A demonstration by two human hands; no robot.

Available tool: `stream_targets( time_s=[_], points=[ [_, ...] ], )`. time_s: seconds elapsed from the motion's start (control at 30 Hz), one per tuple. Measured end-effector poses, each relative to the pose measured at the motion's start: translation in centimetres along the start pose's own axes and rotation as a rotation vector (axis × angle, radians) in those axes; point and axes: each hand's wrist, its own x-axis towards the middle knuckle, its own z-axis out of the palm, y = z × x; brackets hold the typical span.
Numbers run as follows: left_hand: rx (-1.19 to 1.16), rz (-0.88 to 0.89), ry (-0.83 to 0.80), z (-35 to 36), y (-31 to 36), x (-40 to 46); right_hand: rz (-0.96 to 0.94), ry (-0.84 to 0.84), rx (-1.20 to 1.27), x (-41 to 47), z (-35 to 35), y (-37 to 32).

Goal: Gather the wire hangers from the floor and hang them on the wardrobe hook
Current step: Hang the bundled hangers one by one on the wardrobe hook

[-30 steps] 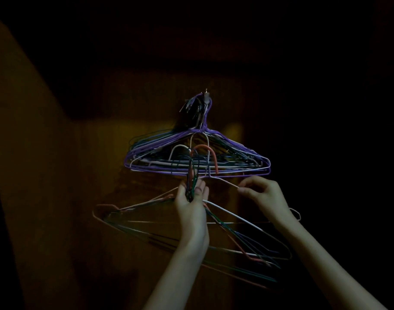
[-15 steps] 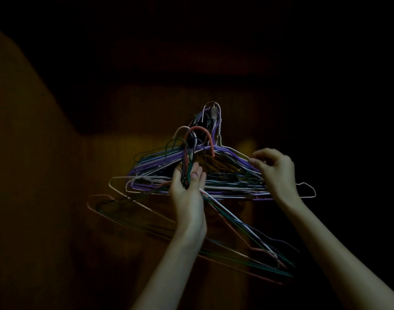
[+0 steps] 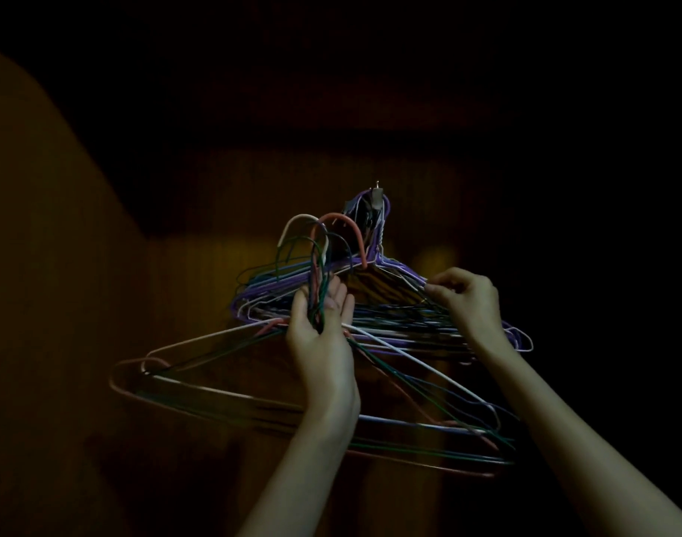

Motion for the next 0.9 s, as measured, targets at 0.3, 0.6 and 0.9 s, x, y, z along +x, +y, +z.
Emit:
stream_targets(
  time_s=[0.3,0.6,0.9],
  points=[
    [0.051,-0.059,0.030,-0.7,0.3,-0.9,-0.012,0.004,-0.138,-0.8,-0.5,-0.7],
    [0.064,-0.084,0.027,-1.1,0.5,-2.1,-0.142,-0.184,-0.029,-7.1,-0.7,-4.9],
    [-0.018,-0.168,0.024,-2.1,1.2,-3.1,-0.099,-0.422,0.083,-11.5,0.3,-6.0]
  ],
)
